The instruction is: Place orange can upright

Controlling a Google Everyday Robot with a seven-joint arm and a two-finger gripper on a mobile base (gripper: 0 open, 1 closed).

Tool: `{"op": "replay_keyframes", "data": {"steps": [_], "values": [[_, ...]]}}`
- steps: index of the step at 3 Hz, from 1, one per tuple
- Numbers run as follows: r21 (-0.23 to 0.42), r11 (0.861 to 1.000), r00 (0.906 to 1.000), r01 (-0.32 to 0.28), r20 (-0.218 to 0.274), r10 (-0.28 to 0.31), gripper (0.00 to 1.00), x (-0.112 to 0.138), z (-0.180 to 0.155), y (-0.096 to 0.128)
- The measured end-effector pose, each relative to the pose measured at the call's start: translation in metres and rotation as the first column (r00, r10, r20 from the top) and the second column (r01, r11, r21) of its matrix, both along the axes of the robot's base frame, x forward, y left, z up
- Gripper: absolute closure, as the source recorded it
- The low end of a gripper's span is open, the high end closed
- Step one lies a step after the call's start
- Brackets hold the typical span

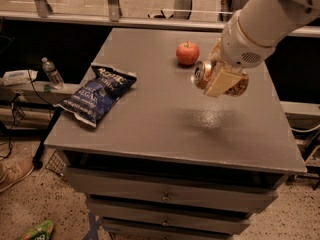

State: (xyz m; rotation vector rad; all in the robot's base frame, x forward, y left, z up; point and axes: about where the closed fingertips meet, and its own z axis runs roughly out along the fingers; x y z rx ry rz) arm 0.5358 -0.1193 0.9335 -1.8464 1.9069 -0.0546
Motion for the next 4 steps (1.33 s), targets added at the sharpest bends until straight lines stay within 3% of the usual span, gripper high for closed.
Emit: {"op": "replay_keyframes", "data": {"steps": [1, 2, 3, 4], "values": [[0.113, 0.987, 0.9903, 0.113, 0.067, -0.122, 1.00, 0.000, 0.007, -0.008], [0.271, 0.947, 0.9721, 0.171, 0.110, -0.207, 1.00, -0.001, 0.004, -0.017], [0.408, 0.895, 0.9523, 0.181, 0.155, -0.263, 1.00, -0.002, 0.002, -0.025], [0.462, 0.866, 0.9339, 0.194, 0.184, -0.307, 1.00, -0.006, 0.024, -0.033]]}}
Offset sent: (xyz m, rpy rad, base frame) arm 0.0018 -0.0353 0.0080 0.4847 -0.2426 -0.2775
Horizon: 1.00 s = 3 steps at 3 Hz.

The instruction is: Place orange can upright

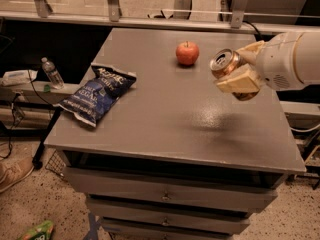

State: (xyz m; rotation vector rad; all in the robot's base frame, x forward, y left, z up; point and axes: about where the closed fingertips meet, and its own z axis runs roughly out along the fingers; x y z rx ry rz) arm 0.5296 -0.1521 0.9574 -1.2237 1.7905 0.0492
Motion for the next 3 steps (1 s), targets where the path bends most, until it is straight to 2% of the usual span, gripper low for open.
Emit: {"op": "replay_keyframes", "data": {"steps": [1, 2, 3], "values": [[0.015, 1.000, 0.9999, -0.004, -0.010, 0.005, 1.00, 0.001, 0.001, 0.009], [0.118, 0.993, 0.9998, 0.022, -0.007, -0.021, 1.00, 0.004, -0.009, -0.001], [0.305, 0.951, 0.9988, 0.048, -0.024, -0.042, 1.00, 0.006, -0.011, -0.003]]}}
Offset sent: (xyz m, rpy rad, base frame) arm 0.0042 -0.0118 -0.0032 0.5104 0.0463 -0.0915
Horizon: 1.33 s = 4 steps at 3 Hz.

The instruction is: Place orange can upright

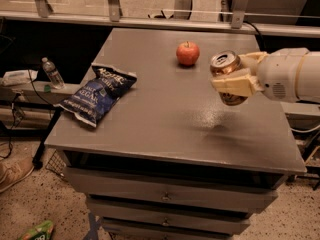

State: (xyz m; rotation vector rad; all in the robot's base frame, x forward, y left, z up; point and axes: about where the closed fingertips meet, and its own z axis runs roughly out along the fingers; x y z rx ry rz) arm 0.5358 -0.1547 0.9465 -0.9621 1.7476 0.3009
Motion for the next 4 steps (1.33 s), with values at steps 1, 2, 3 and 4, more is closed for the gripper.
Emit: {"op": "replay_keyframes", "data": {"steps": [1, 2, 3, 4], "values": [[0.186, 0.982, 0.9997, 0.019, -0.019, -0.016, 1.00, 0.002, 0.004, 0.003], [0.278, 0.960, 0.9990, 0.042, -0.023, -0.037, 1.00, 0.003, 0.001, 0.005], [0.304, 0.950, 0.9977, 0.068, -0.019, -0.065, 1.00, 0.006, -0.010, 0.008], [0.335, 0.938, 0.9957, 0.092, -0.026, -0.089, 1.00, 0.009, -0.025, 0.011]]}}
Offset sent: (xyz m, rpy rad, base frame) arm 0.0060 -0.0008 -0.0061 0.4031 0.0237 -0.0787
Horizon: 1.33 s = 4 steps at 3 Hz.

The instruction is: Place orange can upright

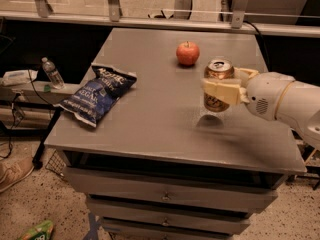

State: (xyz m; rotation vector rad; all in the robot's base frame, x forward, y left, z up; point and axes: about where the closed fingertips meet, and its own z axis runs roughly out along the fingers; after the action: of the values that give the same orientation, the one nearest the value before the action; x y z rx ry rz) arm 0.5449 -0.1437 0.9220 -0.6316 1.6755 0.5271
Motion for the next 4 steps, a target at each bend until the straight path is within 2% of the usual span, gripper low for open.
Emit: {"op": "replay_keyframes", "data": {"steps": [2, 4], "values": [[0.071, 0.996, 0.9988, 0.047, 0.011, -0.047, 1.00, 0.004, -0.020, 0.000], [0.114, 0.990, 0.9948, 0.085, 0.045, -0.091, 1.00, 0.007, -0.028, -0.002]]}}
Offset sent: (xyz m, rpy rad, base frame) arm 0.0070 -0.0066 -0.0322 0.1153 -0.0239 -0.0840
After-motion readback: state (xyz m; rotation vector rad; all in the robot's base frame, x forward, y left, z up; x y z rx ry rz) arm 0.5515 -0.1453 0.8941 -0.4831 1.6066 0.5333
